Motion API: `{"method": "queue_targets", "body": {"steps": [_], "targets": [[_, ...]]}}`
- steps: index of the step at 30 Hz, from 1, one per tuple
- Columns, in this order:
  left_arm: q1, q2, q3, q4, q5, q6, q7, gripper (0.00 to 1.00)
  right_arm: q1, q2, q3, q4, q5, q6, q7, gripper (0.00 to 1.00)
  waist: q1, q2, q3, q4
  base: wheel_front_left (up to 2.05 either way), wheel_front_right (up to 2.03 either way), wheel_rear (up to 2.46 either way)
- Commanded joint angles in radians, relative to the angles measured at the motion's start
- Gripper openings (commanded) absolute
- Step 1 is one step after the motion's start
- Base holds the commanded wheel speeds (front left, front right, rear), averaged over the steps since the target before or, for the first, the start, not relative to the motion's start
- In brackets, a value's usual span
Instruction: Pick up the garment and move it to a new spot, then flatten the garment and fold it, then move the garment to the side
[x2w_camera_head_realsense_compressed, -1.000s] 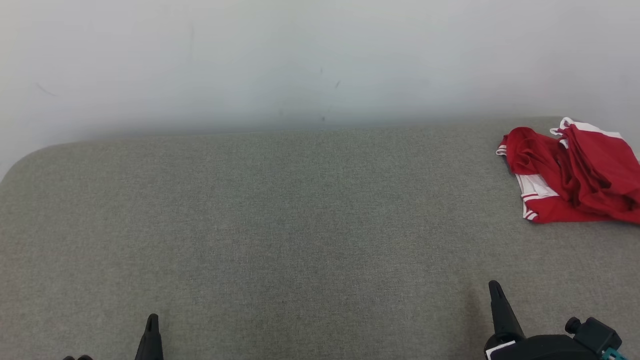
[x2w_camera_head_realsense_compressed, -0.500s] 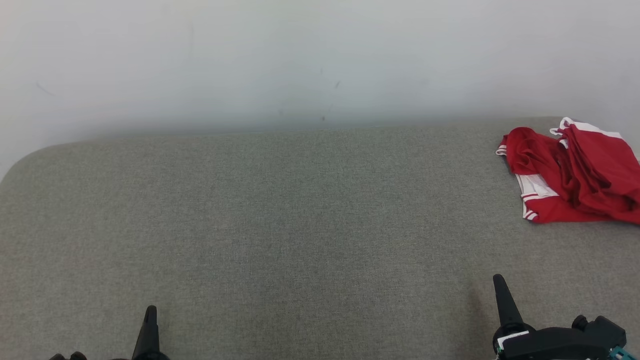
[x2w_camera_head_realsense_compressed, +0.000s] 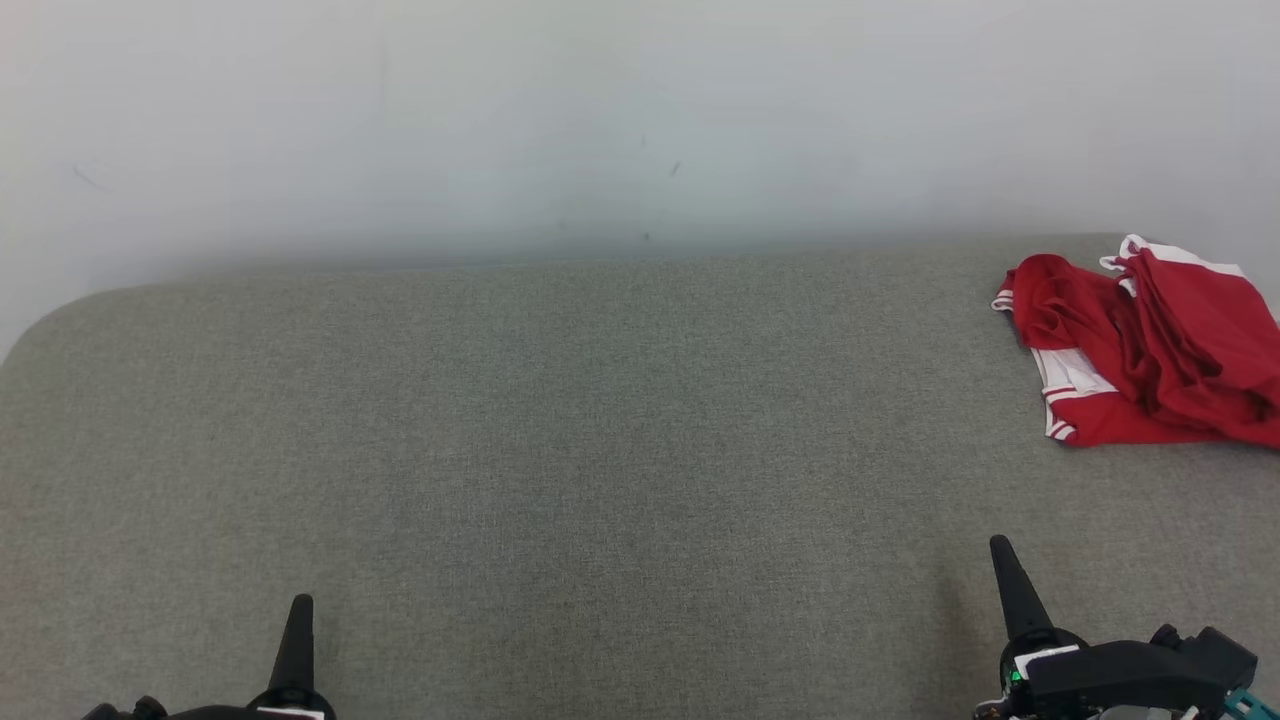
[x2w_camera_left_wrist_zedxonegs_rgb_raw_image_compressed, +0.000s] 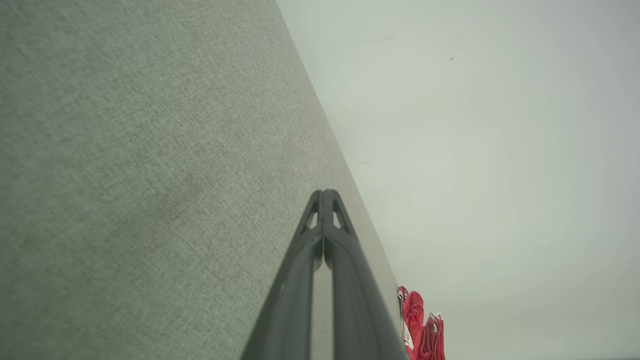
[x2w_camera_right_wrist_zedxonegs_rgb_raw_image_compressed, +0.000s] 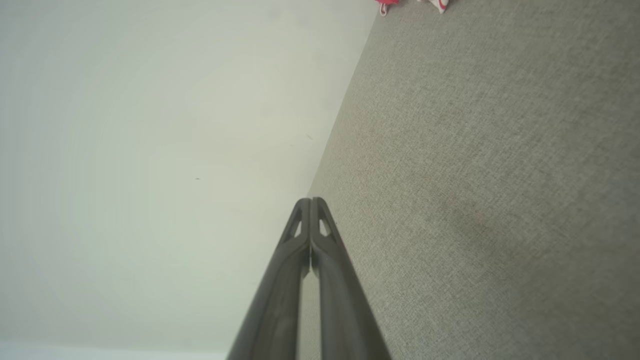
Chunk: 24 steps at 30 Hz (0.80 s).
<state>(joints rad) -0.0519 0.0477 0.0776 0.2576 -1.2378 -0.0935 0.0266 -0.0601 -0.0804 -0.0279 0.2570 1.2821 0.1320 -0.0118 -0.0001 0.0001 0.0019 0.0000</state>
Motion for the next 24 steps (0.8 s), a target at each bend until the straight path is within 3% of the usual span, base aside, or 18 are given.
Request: {"method": "queue_targets", "body": {"steps": [1, 24], "targets": [[-0.023, 0.004, 0.006, -0.009, -0.024, -0.005, 0.003, 0.0, -0.014, -0.005, -0.004, -0.009, 0.025, -0.001, 0.004, 0.0, 0.0001, -0.0001, 0.0, 0.0, 0.0, 0.0, 0.0], [-0.046, 0.004, 0.024, -0.01, -0.218, -0.024, 0.052, 0.0, -0.036, -0.003, -0.027, -0.012, 0.214, -0.002, 0.055, 0.0, 0.0001, -0.0001, 0.0, 0.0, 0.0, 0.0, 0.0]]}}
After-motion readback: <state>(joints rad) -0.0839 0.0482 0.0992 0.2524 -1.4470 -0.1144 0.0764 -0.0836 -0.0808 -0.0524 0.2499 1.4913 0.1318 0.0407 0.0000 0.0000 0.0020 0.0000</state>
